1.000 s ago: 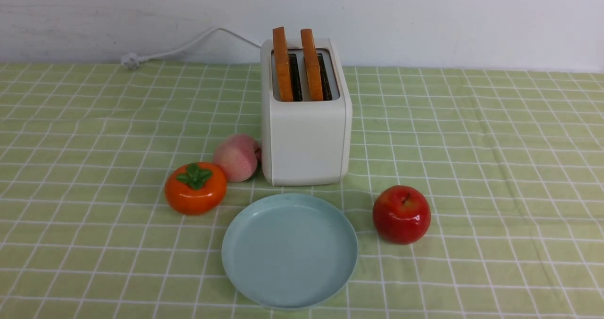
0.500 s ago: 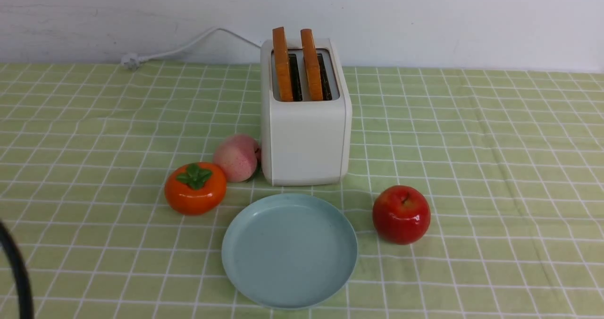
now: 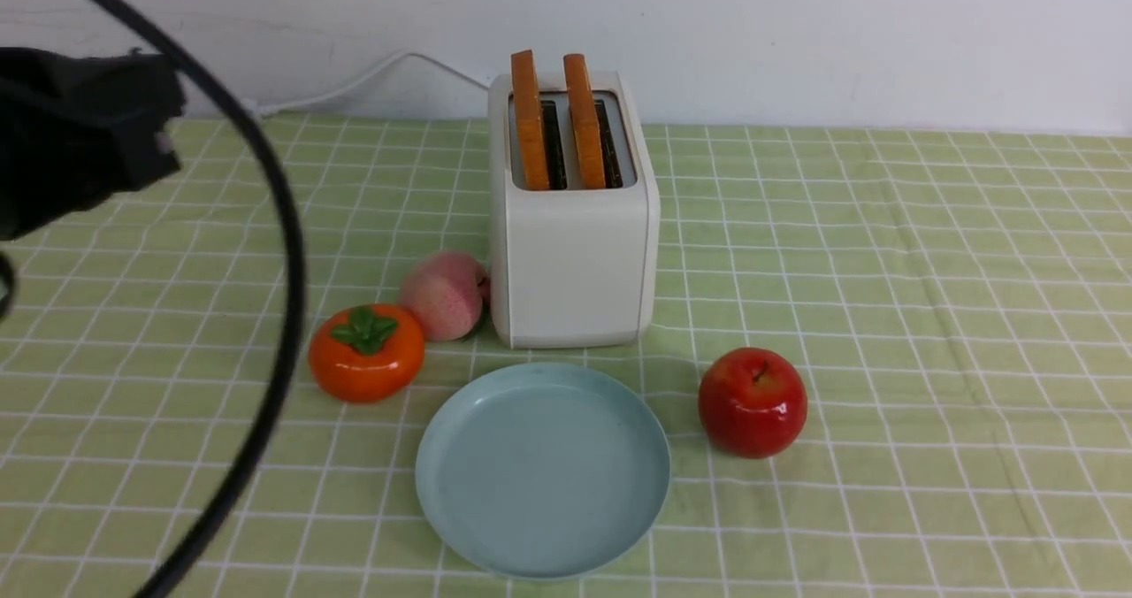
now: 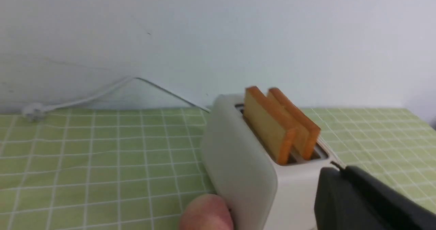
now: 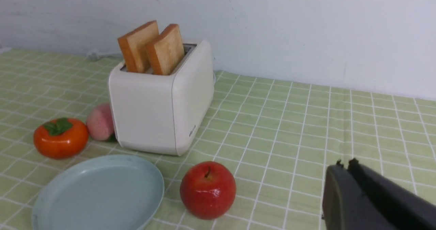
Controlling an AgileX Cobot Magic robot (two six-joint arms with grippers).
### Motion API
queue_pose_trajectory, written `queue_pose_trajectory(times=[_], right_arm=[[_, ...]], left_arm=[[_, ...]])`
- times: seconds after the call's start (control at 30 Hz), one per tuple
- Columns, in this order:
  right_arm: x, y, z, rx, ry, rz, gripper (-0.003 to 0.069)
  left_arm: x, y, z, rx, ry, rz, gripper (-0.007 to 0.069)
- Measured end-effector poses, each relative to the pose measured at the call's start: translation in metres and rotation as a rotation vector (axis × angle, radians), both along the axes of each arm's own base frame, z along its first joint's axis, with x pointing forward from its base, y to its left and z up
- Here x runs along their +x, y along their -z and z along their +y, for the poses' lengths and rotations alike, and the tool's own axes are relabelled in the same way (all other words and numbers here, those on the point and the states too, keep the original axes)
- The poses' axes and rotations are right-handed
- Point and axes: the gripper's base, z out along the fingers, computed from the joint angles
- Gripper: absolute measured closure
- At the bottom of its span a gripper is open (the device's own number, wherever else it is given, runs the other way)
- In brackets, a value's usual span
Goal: Take toasted bread from bread machine on green coffee tablecloth place on plate.
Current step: 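Reach for a toast slice standing in the toaster with the left gripper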
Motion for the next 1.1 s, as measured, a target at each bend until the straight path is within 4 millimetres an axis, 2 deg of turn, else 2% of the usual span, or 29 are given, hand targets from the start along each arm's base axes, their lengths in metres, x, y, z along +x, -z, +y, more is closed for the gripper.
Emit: queue_pose_trajectory(times=[0.23,0.43,0.7,1.1], right_arm=[[-0.001,0.004,0.002,-0.008,-0.031,0.043,0.0642],[-0.002,0.004,0.005,0.020,-0.053,0.055,0.0642],[-0.002,0.002,0.005,0.033,-0.057,0.037,0.0650],[-0.002,0.002,0.005,0.033,-0.057,0.036,0.0655]], left_arm=[[0.030,0.017,-0.033,0.032,0.049,-0.016,0.0638],[0.033,0.026,-0.060,0.030,0.117,-0.023,0.0638],[0.032,0.022,-0.062,-0.038,0.097,-0.037,0.0638],[0.032,0.022,-0.062,-0.048,0.095,-0.031,0.0638]])
